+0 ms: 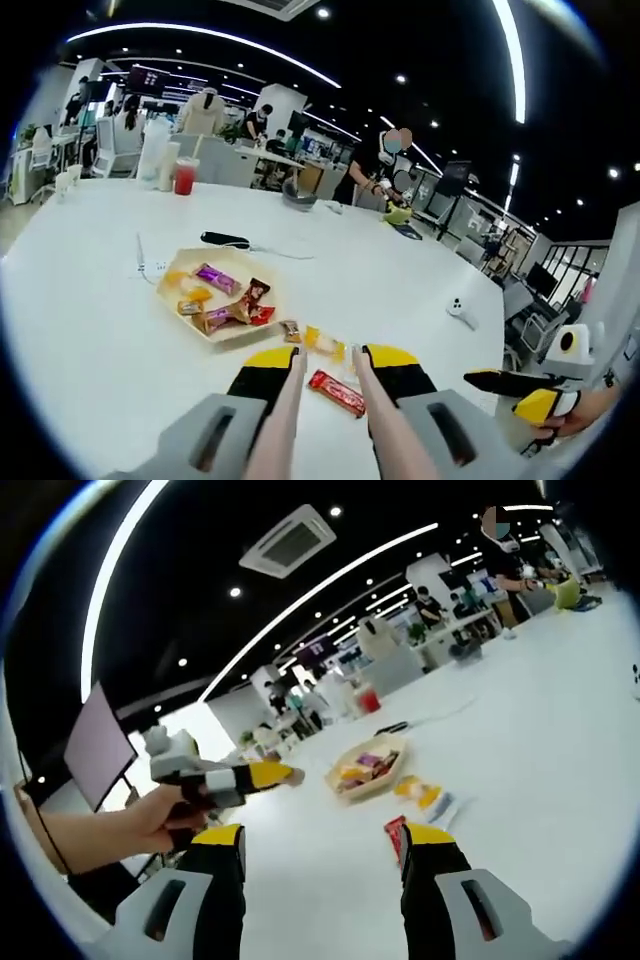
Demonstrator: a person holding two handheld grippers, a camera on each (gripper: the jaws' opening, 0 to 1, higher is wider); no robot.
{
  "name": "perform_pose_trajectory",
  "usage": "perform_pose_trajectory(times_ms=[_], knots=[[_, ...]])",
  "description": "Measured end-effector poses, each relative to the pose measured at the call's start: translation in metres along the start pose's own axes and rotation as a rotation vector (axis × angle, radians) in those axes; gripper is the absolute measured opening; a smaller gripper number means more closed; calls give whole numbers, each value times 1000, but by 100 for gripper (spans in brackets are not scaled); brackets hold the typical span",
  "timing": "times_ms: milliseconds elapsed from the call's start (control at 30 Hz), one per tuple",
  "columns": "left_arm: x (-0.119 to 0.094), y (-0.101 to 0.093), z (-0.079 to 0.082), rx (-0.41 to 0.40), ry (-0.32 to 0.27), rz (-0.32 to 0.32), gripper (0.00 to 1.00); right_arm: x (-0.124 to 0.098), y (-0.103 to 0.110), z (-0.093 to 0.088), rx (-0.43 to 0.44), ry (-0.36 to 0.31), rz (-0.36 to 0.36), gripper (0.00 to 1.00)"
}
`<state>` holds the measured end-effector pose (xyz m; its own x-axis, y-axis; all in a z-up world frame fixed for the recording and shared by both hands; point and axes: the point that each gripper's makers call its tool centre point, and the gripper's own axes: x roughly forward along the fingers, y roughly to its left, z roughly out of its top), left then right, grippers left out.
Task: Place the target food into the container with the food tongs after gripping and lifting it, then release it inside without dropping or visibly crushing the food.
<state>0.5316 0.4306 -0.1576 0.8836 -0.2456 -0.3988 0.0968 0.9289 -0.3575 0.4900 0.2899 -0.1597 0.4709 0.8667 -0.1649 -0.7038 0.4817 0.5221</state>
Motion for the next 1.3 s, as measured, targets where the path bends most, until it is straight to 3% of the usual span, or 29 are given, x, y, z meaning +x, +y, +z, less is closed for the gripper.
perform_pose_trajectory(times_ms=[233, 267, 300, 367, 533, 633, 900, 1300], knots=[[17, -2, -23, 39, 62, -17, 23, -3, -7, -6, 21, 23, -23, 63], [20, -7, -28, 70, 92, -31, 23, -4, -7, -9, 21, 37, -30, 64], [21, -7, -29, 78, 93, -27, 23, -6, -11, -9, -35, 38, -69, 66], [24, -8, -28, 67, 91, -33, 24, -6, -9, -8, -102, 37, -63, 72], [28, -13, -33, 60, 101, -34, 23, 0, -13, -8, -64, 54, -64, 71], [30, -21, -46, 140, 146, -45, 23, 4, -10, -11, -64, 70, -53, 70], [34, -38, -55, 92, 127, -67, 24, 8, 1, -18, -65, 95, -14, 71], [43, -36, -66, 41, 134, -22, 24, 2, -3, -17, -60, 96, -38, 71]])
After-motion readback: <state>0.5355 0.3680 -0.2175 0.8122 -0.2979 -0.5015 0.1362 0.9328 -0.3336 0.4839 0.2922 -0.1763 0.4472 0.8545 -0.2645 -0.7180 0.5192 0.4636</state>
